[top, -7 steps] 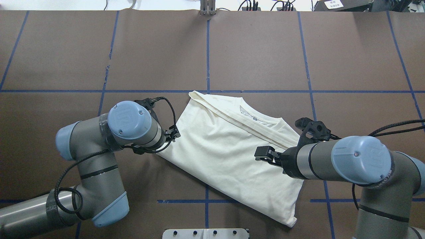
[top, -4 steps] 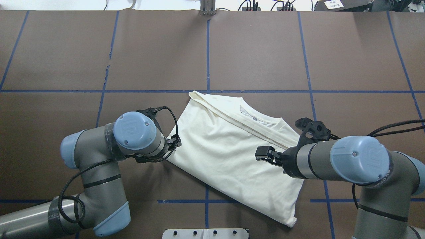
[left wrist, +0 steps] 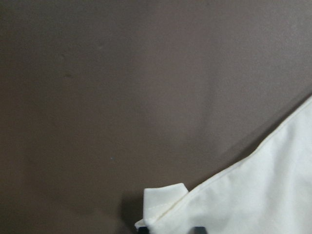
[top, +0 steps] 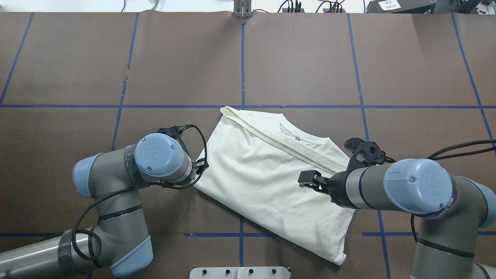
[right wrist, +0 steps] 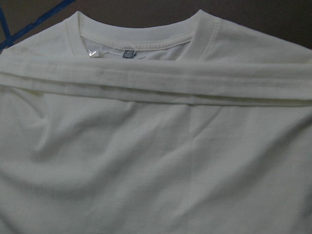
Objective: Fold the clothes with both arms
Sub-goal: 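Lower the left gripper onto the shirt corner nearest it and grasp, then drag the shirt corner away from the robot with the left gripper to straighten it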
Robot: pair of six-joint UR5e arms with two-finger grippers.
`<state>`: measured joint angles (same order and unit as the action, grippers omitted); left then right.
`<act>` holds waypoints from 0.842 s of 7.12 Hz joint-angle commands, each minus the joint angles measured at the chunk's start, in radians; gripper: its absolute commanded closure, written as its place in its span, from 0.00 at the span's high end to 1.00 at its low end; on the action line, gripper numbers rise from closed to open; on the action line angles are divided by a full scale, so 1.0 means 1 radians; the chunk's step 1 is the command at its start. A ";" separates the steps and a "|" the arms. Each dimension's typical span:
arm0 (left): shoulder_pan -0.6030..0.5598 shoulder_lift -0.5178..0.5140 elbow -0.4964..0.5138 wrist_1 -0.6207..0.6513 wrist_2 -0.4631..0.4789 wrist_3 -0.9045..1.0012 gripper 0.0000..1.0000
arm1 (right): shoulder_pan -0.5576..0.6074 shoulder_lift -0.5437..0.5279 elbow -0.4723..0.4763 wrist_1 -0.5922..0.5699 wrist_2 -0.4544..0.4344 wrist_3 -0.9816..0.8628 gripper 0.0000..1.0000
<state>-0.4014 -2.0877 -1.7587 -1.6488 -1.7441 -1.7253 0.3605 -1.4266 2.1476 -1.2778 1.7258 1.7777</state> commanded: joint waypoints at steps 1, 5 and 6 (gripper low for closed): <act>-0.004 -0.006 -0.011 0.001 0.000 0.007 0.00 | 0.002 0.000 0.003 0.000 0.001 0.000 1.00; -0.195 -0.087 0.182 -0.078 0.027 0.162 0.00 | 0.003 -0.003 0.000 0.000 0.000 0.000 1.00; -0.229 -0.148 0.291 -0.135 0.029 0.191 0.00 | 0.006 -0.003 -0.002 -0.001 0.000 -0.001 1.00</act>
<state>-0.5833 -2.1691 -1.5899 -1.7196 -1.7222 -1.5767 0.3643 -1.4291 2.1473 -1.2781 1.7263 1.7776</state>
